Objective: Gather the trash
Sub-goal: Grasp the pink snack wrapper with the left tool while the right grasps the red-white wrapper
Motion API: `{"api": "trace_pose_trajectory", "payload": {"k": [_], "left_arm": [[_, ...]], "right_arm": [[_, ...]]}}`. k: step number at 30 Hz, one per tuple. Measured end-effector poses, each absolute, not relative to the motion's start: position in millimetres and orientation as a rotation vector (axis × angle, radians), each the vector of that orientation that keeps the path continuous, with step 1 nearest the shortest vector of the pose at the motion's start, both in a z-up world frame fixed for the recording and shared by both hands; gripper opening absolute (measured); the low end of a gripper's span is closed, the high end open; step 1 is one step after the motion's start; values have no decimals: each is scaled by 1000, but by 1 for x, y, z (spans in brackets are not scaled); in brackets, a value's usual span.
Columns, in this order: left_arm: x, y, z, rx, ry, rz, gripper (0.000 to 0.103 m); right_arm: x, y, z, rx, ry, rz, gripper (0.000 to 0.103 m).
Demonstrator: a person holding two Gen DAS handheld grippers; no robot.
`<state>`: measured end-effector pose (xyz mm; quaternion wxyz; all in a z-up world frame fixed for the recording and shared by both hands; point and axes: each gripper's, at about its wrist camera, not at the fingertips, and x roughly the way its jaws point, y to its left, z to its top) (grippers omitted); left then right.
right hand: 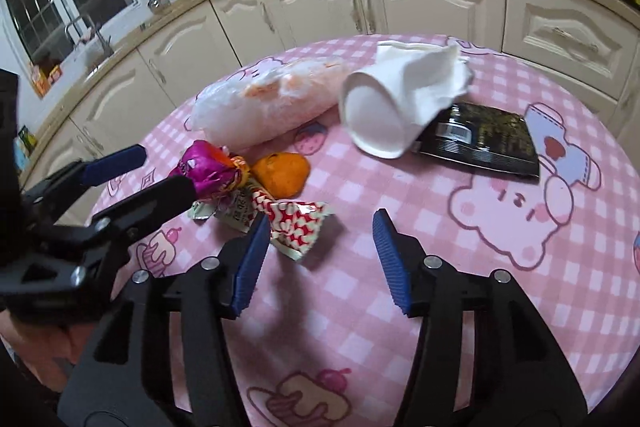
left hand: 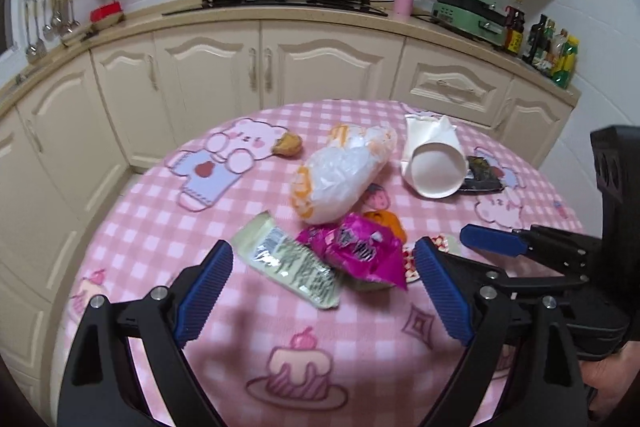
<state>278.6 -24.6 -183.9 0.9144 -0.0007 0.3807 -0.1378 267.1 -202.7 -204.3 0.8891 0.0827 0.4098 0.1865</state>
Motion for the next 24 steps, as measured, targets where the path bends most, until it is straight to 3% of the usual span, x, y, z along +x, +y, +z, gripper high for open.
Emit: {"api": "trace_pose_trajectory", "payload": {"k": [5, 7, 9, 15, 24], "left_arm": [[288, -27, -194, -53, 815, -331, 86], [290, -28, -196, -53, 827, -340, 56], [291, -31, -199, -58, 837, -366, 46], [279, -18, -192, -100, 792, -381, 41], [235, 20, -184, -120, 735, -309, 41]], "right_arm": [[269, -215, -205, 250, 848, 408, 58], [268, -214, -205, 253, 844, 423, 66], [268, -212, -204, 235, 844, 418, 67], [266, -206, -202, 204, 841, 427, 68], [274, -143, -202, -84, 868, 483, 72]]}}
